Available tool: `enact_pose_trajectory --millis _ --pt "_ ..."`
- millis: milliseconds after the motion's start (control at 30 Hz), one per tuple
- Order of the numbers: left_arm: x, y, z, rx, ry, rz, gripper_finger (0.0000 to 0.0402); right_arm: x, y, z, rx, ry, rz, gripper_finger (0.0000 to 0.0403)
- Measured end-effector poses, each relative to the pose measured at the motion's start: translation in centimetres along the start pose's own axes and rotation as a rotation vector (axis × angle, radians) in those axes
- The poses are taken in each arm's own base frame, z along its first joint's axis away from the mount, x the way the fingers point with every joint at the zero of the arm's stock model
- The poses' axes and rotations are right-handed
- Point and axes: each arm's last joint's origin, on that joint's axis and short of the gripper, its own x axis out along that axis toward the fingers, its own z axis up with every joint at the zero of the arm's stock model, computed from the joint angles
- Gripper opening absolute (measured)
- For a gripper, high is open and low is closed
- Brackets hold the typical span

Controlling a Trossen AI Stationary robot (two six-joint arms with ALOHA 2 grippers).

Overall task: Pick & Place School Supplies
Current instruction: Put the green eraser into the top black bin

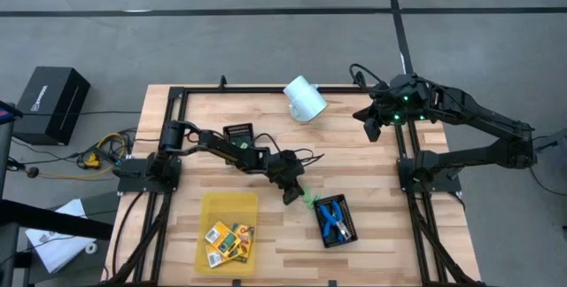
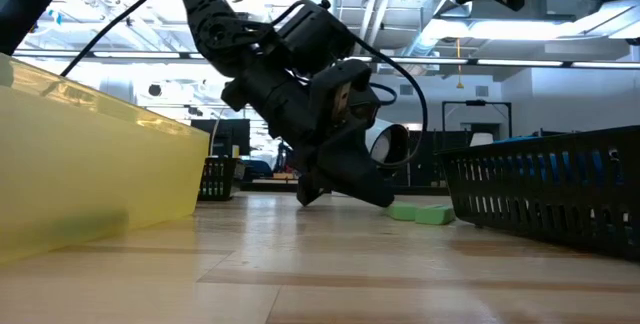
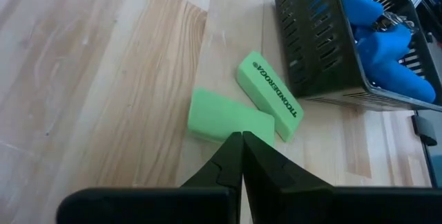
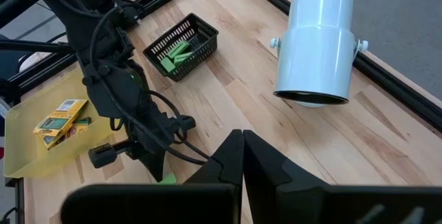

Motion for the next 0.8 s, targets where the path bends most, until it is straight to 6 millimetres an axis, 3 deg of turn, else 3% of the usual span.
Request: enact_pose_trajectory --millis 333,800 --pt "-0.1 0.9 -1.3 -0.073 0.052 0.035 0.0003 0.0 0.1 0.0 -0.005 0.009 0.025 0.0000" --pt "-0.7 0.4 -0.7 -0.092 0.009 0.013 0.0003 0.0 0.1 0.0 -0.031 0.015 0.042 0.0000"
